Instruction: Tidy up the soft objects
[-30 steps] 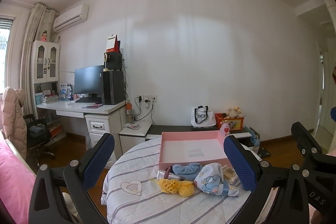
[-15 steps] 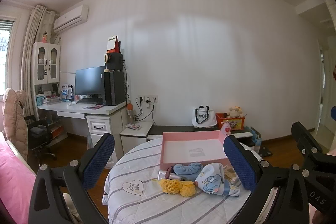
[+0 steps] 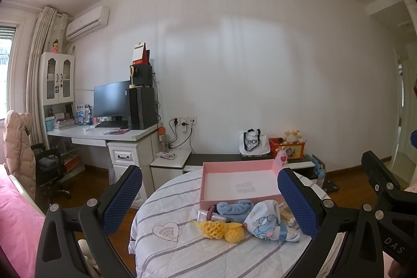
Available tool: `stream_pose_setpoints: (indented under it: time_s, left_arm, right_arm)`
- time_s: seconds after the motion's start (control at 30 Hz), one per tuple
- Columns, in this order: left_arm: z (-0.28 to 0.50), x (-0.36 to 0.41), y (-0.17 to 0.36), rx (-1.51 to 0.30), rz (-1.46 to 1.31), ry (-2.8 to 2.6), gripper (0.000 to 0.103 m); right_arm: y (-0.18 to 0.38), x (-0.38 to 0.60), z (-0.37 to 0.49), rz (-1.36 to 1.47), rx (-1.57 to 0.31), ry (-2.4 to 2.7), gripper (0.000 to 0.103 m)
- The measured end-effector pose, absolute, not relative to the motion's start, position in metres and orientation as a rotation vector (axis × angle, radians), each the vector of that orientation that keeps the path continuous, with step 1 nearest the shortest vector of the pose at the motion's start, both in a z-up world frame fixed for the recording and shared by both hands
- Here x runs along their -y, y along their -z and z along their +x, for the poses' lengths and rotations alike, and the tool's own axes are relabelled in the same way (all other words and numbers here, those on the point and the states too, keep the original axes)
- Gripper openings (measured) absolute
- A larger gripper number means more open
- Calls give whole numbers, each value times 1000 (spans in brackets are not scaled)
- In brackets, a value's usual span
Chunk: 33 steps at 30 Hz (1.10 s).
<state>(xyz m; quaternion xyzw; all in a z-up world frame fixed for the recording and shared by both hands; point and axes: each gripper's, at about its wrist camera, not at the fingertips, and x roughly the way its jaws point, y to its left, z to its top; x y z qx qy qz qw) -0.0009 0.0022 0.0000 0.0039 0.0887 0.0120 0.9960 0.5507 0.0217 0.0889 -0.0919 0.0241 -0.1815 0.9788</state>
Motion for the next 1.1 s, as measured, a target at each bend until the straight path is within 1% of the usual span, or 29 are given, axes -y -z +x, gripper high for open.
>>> stream_pose_setpoints:
  time_s: [0.3, 1.1]
  left_arm:
    - [9, -2, 3, -238, 20, -41, 103]
    - [55, -5, 9, -534, 57, -72, 103]
  right_arm:
    - [-82, -22, 567, -189, -125, 349, 103]
    - [-34, -24, 634, -230, -400, 332, 103]
